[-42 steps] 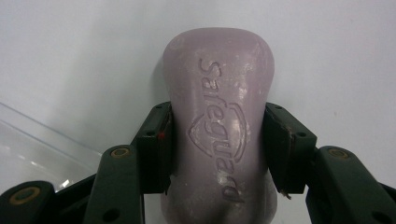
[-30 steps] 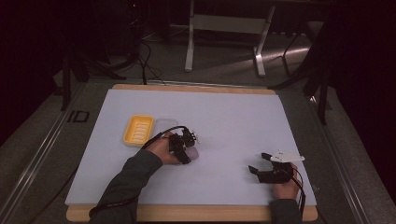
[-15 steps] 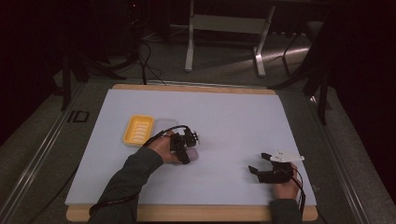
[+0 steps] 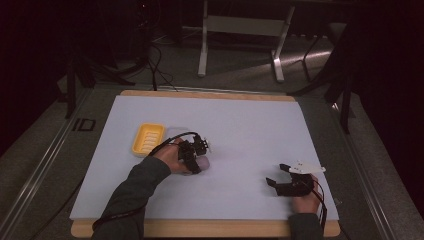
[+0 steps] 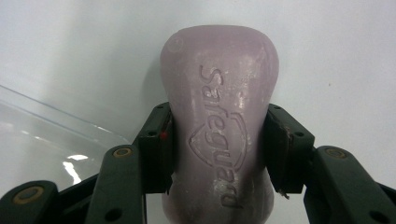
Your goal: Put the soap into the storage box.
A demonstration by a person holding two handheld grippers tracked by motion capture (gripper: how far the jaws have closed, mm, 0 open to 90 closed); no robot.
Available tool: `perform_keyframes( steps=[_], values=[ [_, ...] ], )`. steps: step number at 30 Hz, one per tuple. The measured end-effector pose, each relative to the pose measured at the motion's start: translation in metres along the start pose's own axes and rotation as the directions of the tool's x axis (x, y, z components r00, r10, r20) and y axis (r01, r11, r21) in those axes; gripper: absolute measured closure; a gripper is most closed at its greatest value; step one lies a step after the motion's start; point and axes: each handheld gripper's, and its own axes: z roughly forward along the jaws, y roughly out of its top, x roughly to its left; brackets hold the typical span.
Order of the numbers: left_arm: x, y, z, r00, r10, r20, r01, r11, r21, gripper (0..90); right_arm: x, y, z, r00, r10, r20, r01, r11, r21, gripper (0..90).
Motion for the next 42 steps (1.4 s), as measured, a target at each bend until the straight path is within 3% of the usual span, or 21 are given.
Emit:
perform_keyframes(
  steps=[15, 29, 42],
  values=[
    [0.005, -0.008, -0.018, 0.9999, 0.011, -0.001, -0.011, 0.9999, 0.010, 49.9, 0.000, 0.000, -0.001, 1.0000, 0.002, 0.001, -0.002, 1.000, -0.005, 18.2],
    [0.016, -0.017, -0.031, 0.9993, -0.036, -0.009, 0.036, 0.9993, -0.006, 49.9, 0.000, 0.000, -0.001, 1.0000, 0.001, 0.002, -0.001, 1.000, -0.006, 18.2],
    [0.030, -0.027, -0.042, 0.9917, -0.120, -0.047, 0.119, 0.9928, -0.007, 49.9, 0.000, 0.000, -0.001, 1.0000, 0.002, 0.003, -0.001, 1.000, -0.006, 18.2]
  ],
)
